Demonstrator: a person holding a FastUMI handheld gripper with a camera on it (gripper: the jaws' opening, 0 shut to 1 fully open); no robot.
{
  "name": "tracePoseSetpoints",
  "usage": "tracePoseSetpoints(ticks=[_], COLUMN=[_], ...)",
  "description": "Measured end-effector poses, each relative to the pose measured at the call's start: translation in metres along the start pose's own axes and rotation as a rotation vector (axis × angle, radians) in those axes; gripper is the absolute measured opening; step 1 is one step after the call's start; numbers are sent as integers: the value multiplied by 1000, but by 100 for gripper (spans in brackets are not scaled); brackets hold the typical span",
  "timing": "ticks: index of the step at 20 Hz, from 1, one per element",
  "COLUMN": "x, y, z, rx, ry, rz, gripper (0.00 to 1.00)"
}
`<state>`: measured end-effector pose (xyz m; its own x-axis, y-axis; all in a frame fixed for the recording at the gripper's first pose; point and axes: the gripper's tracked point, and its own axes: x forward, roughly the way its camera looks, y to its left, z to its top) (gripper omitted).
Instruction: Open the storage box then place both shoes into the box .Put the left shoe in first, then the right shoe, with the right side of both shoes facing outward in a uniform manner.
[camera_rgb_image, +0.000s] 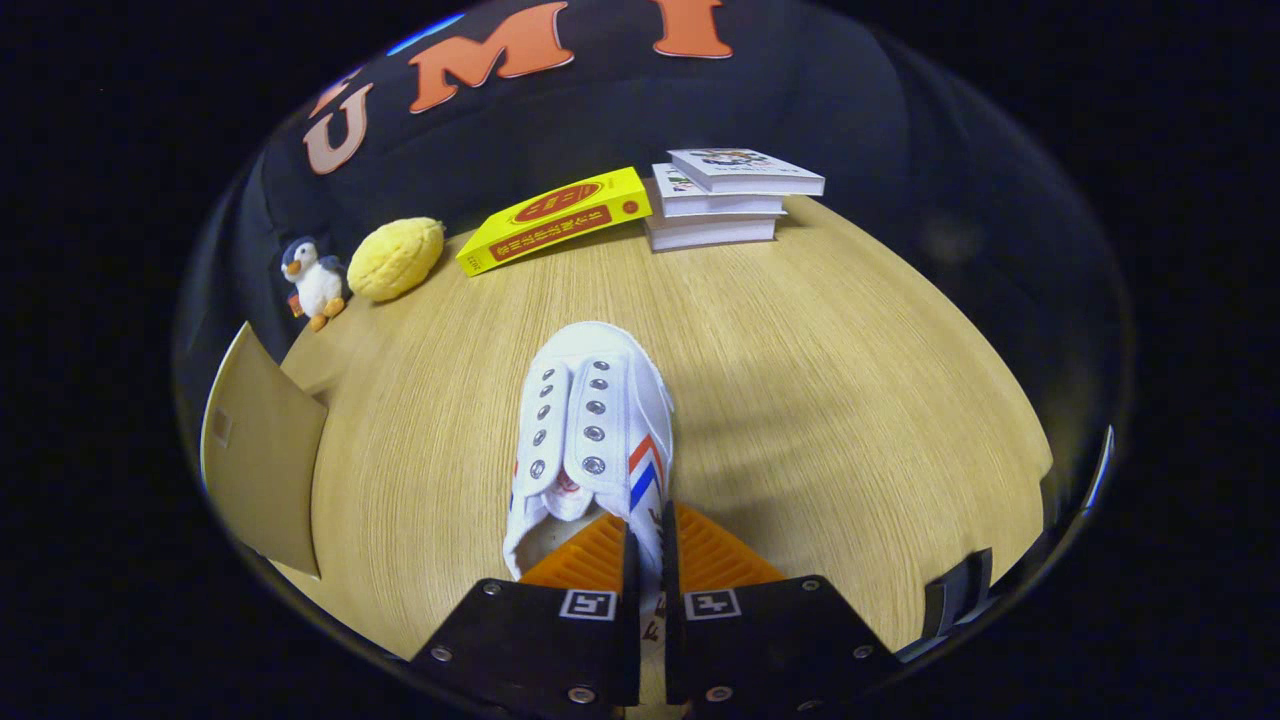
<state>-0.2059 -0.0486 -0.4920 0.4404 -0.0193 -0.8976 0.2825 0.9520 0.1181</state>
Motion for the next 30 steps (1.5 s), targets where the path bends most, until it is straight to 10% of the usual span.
tracePoseSetpoints(ticks=[18, 30], x=[-43, -3], y=[73, 58], z=[90, 28], rx=[-9, -180], ry=[-150, -97], rz=[176, 111], gripper=[0, 4])
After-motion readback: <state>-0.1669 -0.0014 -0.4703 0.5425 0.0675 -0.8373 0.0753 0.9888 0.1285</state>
